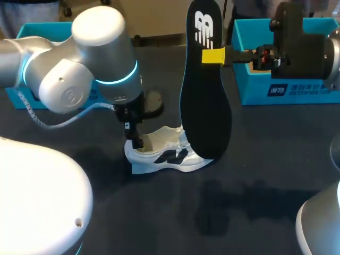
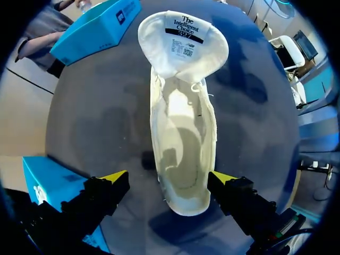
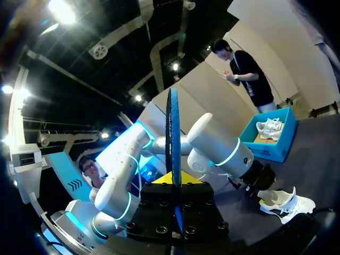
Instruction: Take the shoe out of the shoebox, open the shoe tongue, remove and reinsert the insole, then place the shoe into the shoebox
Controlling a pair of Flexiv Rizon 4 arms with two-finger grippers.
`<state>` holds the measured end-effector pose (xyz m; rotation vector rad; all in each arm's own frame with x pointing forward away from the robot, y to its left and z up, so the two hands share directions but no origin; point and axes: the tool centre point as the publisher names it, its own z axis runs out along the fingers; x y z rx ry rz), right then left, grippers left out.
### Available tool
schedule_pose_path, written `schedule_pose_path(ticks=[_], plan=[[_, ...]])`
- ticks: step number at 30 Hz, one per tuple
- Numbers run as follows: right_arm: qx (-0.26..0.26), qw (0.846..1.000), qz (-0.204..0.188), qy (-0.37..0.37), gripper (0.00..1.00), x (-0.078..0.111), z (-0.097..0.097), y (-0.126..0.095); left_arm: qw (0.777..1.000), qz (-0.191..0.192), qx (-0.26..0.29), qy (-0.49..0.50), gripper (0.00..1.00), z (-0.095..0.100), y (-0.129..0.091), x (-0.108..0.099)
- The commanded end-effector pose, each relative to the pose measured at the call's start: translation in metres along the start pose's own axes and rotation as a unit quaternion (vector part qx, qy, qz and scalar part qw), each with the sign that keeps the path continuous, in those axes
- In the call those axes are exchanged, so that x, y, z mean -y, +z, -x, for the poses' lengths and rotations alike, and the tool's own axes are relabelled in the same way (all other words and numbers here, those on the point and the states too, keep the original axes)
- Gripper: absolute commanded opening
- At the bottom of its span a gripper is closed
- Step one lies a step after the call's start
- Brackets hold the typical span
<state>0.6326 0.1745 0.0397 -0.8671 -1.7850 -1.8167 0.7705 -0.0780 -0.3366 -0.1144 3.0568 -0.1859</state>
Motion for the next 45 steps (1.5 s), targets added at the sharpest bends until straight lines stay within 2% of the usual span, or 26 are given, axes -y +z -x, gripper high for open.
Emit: schedule_pose_path(ticks=[1, 13, 45], plan=[[0.0, 1.0, 0.0, 0.001, 0.0, 0.0, 0.0, 0.003, 1.0, 0.003, 0.002, 0.002, 1.0, -0.003, -0.005, -0.003], [0.0, 1.0, 0.0, 0.001, 0.0, 0.0, 0.0, 0.003, 1.0, 0.005, -0.011, -0.007, 1.0, -0.006, -0.036, -0.017], [0.0, 1.0, 0.0, 0.001, 0.0, 0.0, 0.0, 0.003, 1.0, 0.009, -0.013, -0.007, 1.0, -0.006, -0.037, -0.018]])
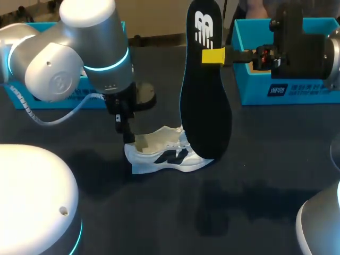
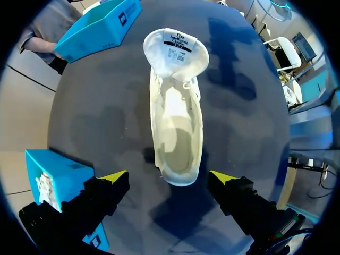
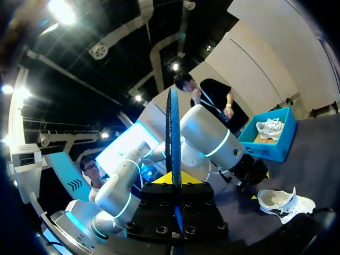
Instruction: Take the shoe out of the shoebox, open the shoe tongue, remove and reinsert the insole, then place the shoe into the shoebox
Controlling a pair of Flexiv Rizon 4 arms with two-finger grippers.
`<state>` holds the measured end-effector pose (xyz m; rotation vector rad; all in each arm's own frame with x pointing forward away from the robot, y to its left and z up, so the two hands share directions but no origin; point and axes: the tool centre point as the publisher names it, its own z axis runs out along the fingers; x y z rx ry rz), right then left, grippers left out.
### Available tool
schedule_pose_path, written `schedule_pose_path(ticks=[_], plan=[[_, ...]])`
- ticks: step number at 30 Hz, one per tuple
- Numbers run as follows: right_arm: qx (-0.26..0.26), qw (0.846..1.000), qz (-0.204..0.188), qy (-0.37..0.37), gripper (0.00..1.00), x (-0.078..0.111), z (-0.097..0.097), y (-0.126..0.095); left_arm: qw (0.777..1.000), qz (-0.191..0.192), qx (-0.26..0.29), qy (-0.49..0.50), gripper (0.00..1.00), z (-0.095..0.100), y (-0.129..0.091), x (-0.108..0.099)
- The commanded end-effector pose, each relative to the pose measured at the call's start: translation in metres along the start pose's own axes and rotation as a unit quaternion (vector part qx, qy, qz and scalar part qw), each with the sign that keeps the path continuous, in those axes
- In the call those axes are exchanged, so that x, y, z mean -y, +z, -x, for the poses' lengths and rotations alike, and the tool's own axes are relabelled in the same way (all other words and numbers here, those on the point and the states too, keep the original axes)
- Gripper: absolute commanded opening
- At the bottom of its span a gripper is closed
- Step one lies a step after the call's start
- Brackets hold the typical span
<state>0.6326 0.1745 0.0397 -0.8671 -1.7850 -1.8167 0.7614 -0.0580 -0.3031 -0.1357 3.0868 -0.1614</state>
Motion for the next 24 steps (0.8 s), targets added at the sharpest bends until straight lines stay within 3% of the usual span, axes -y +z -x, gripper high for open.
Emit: schedule_pose_path(ticks=[1, 13, 24], plan=[[0.0, 1.0, 0.0, 0.001, 0.0, 0.0, 0.0, 0.003, 1.0, -0.001, 0.001, 0.0, 1.0, -0.001, 0.0, -0.001], [0.0, 1.0, 0.0, 0.001, 0.0, 0.0, 0.0, 0.003, 1.0, 0.012, -0.017, 0.011, 1.0, -0.004, 0.005, 0.009], [0.0, 1.0, 0.0, 0.001, 0.0, 0.0, 0.0, 0.003, 1.0, -0.003, -0.015, 0.011, 1.0, 0.012, 0.006, 0.032]])
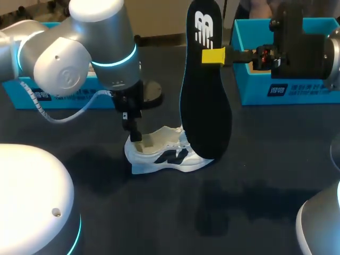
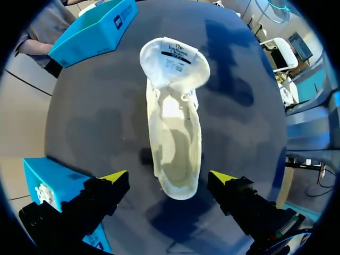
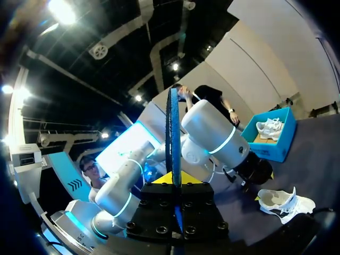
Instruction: Take the shoe out of the shoebox, open the shoe tongue, remove and reinsert the insole, then place the shoe into the shoebox
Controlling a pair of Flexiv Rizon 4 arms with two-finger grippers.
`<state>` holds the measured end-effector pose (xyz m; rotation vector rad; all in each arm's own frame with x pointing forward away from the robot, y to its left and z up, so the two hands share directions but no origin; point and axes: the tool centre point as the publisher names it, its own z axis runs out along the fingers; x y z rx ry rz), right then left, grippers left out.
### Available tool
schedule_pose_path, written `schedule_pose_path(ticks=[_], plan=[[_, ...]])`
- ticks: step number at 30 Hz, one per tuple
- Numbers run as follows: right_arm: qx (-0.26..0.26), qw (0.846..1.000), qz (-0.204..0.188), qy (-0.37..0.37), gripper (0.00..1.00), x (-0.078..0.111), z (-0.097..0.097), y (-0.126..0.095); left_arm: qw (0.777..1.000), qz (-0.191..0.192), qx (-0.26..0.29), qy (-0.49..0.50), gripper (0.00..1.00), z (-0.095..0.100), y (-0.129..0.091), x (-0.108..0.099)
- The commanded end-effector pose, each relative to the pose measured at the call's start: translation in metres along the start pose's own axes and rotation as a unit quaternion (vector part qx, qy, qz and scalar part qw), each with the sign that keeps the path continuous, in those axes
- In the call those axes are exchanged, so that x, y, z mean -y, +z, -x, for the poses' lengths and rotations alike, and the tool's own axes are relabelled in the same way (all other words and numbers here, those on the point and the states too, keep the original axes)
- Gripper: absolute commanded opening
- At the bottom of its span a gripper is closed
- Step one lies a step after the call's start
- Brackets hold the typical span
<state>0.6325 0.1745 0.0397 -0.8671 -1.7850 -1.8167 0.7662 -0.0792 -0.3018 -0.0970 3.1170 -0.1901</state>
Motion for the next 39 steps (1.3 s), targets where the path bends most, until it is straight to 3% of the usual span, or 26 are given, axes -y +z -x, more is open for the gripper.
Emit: schedule_pose_path(ticks=[1, 7, 19, 26, 39], plan=[[0.0, 1.0, 0.0, 0.001, 0.0, 0.0, 0.001, 0.003, 1.0, 0.006, 0.002, -0.003, 1.0, 0.014, 0.007, 0.013], [0.0, 1.0, 0.0, 0.001, 0.0, 0.0, 0.001, 0.003, 1.0, -0.001, -0.012, 0.011, 1.0, 0.028, 0.025, 0.031], [0.0, 1.0, 0.0, 0.001, 0.0, 0.0, 0.001, 0.003, 1.0, -0.005, -0.008, 0.02, 1.0, 0.032, 0.068, 0.055], [0.0, 1.0, 0.0, 0.001, 0.0, 0.0, 0.001, 0.003, 1.0, -0.013, -0.019, 0.015, 1.0, 0.045, 0.087, 0.07], [0.0, 1.0, 0.0, 0.001, 0.0, 0.0, 0.001, 0.003, 0.999, -0.002, -0.031, 0.007, 1.0, 0.035, 0.104, 0.062]])
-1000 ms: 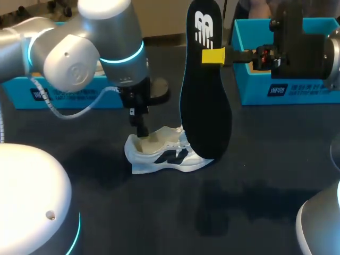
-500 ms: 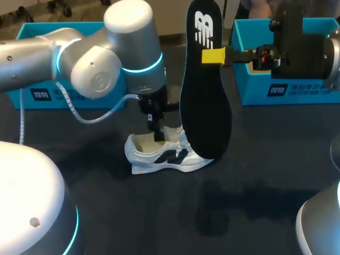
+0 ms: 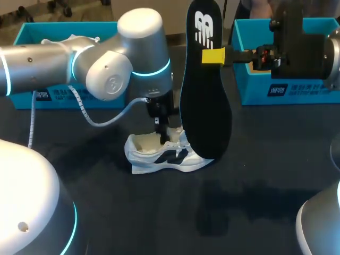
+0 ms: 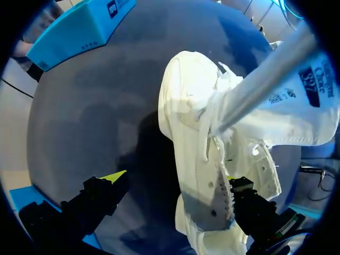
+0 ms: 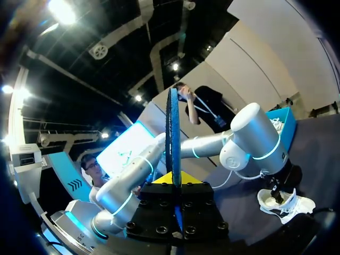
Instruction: Take the shoe out of the shoebox, open the shoe tongue, remove and reinsert the insole, then place the shoe into the shoebox
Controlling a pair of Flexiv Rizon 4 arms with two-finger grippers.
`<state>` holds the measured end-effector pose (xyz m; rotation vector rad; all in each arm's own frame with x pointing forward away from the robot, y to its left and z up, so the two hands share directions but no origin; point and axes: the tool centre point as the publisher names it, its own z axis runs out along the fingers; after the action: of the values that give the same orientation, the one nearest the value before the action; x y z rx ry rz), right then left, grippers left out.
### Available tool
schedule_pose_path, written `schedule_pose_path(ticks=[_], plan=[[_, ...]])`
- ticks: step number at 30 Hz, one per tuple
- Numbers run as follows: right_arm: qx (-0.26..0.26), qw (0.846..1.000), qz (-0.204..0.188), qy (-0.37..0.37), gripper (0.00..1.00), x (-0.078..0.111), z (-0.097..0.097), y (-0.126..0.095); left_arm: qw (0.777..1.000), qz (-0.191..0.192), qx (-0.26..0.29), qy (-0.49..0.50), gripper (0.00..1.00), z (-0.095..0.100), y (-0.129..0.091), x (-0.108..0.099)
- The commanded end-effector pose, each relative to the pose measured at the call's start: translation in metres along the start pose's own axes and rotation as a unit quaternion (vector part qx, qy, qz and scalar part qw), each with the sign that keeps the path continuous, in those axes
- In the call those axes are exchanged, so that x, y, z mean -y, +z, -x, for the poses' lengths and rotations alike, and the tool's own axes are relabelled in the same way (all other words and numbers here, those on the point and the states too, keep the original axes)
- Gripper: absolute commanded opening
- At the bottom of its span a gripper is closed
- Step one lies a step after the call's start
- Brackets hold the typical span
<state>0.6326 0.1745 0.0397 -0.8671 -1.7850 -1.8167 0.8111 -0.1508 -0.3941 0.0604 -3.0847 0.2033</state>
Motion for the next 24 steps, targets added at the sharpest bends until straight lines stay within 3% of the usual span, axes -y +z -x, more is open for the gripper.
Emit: schedule_pose_path(ticks=[1, 5, 6, 7, 14, 15, 24], plan=[[0.0, 1.0, 0.0, 0.001, 0.0, 0.0, 0.0, 0.003, 1.0, 0.003, 0.001, -0.003, 1.0, -0.004, 0.005, -0.001], [0.0, 1.0, 0.0, 0.001, 0.0, 0.0, 0.0, 0.003, 1.0, 0.007, 0.0, -0.003, 1.0, -0.003, 0.008, 0.0], [0.0, 1.0, 0.0, 0.001, 0.0, 0.0, 0.0, 0.003, 1.0, 0.007, 0.001, 0.001, 0.95, -0.004, 0.007, 0.001], [0.0, 1.0, 0.0, 0.001, 0.0, 0.0, 0.0, 0.003, 1.0, 0.006, 0.001, 0.001, 0.72, -0.004, 0.007, 0.0], [0.0, 1.0, 0.0, 0.001, 0.0, 0.0, 0.0, 0.003, 1.0, 0.006, -0.001, 0.004, 0.15, -0.006, 0.002, -0.002], [0.0, 1.0, 0.0, 0.001, 0.0, 0.0, 0.0, 0.003, 1.0, 0.008, -0.002, 0.005, 0.0, -0.006, 0.003, -0.002], [0.0, 1.0, 0.0, 0.001, 0.0, 0.0, 0.0, 0.003, 0.998, 0.019, -0.035, 0.051, 0.0, -0.011, -0.007, -0.007]])
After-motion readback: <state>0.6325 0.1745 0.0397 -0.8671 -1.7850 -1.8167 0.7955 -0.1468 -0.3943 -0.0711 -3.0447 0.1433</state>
